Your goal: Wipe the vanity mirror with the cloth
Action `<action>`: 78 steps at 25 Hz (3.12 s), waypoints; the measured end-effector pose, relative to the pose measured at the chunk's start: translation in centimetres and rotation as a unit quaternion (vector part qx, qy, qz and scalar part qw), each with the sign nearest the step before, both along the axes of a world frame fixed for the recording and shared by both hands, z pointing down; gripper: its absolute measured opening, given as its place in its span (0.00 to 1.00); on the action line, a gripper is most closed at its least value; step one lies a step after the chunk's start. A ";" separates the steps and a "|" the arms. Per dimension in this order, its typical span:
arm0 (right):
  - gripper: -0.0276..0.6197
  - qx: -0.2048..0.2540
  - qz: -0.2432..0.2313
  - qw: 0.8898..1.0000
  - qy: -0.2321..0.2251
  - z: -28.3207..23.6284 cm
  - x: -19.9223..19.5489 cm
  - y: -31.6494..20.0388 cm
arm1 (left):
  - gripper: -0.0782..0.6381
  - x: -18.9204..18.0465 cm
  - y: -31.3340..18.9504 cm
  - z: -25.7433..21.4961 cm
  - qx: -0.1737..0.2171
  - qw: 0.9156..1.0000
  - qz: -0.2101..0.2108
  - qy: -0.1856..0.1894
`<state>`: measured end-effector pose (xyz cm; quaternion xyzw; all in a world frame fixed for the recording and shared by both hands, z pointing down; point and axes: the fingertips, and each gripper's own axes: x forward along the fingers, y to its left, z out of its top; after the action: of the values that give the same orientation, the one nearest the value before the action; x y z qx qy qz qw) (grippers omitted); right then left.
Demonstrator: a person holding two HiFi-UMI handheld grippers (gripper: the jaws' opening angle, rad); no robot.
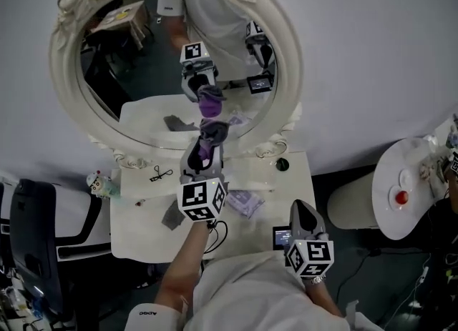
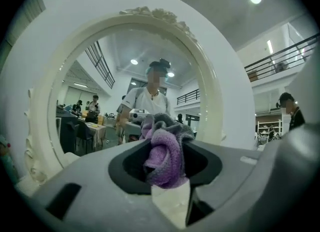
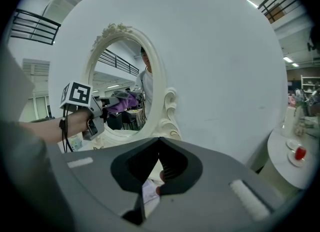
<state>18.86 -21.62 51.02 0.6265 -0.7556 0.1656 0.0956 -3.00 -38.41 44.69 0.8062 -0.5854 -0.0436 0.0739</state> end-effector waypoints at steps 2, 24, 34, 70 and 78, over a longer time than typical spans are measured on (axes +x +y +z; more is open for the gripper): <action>0.05 -0.003 0.005 1.000 -0.009 0.3 1.3 0.1 | 0.33 3.2 -0.3 0.7 -0.003 1.000 0.017 -0.009; 0.05 -0.022 -0.022 0.999 -0.030 0.3 -6.3 -0.7 | 0.33 -2.6 -2.5 2.8 -0.004 1.000 0.003 -0.020; 0.05 -0.019 -0.050 0.998 -0.018 -0.3 -13.8 -2.3 | 0.33 -13.8 -2.3 3.6 -0.010 0.999 -0.030 -0.030; 0.05 -0.035 0.053 0.998 -0.008 0.9 1.4 1.0 | 0.33 5.4 -1.9 9.4 -0.053 0.996 0.059 -0.030; 0.05 -0.044 0.062 0.997 0.000 1.0 0.7 1.5 | 0.33 2.6 -2.8 10.2 -0.067 0.996 0.043 -0.033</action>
<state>19.59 -20.13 52.04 0.6673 -0.7073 0.2042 0.1124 -0.45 -41.23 54.89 0.8247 -0.5541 0.0256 0.1101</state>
